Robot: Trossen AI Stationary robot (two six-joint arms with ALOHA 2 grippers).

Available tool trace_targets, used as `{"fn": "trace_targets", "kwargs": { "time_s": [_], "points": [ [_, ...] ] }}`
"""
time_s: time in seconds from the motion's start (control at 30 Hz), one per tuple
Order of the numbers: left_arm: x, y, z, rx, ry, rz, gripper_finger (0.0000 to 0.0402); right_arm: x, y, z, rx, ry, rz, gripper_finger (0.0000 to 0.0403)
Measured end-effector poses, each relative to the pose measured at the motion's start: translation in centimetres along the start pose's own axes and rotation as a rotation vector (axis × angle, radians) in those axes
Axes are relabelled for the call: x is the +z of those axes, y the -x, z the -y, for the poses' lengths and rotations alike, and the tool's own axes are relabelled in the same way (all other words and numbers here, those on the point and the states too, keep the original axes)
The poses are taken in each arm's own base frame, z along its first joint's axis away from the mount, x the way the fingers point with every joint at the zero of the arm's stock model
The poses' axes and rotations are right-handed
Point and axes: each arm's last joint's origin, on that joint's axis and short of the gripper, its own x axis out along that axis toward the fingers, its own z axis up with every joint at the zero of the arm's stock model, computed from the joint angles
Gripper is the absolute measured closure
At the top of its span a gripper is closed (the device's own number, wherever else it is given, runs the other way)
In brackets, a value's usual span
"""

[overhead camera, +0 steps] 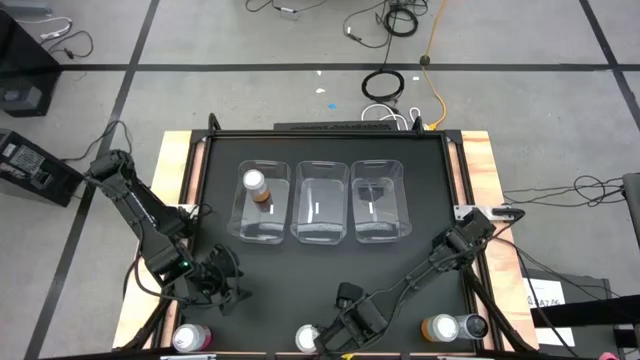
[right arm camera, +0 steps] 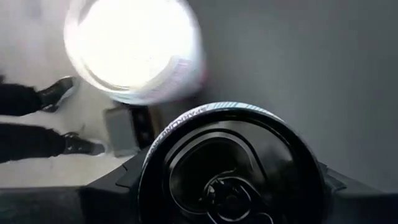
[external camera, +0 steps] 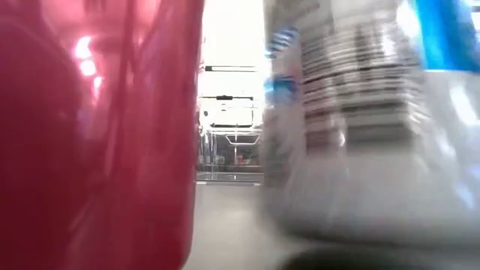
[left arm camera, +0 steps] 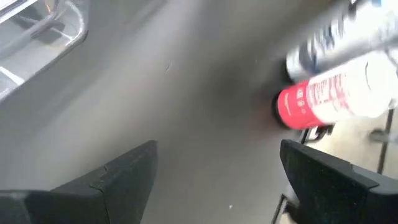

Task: Sort soda cans
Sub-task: Put the left white-blue soda can into the right transparent bin

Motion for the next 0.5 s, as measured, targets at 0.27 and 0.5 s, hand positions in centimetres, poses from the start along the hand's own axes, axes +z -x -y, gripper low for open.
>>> {"fn": "trace_targets", "kwargs": {
  "time_s": [0.27,0.5],
  "points": [
    [-0.6,0.1,0.1,-0.077,-0.502,-0.197,0.0056,0.2,6.1,2.9,-0.125,-0.116,0.090,0.0168],
    [0.5,-0.4,-0.1,-0.042,-0.534,-0.137,0.0056,0.8,12.2,6.7,-0.213,-0.177,0.231,0.0168]
  ]
}}
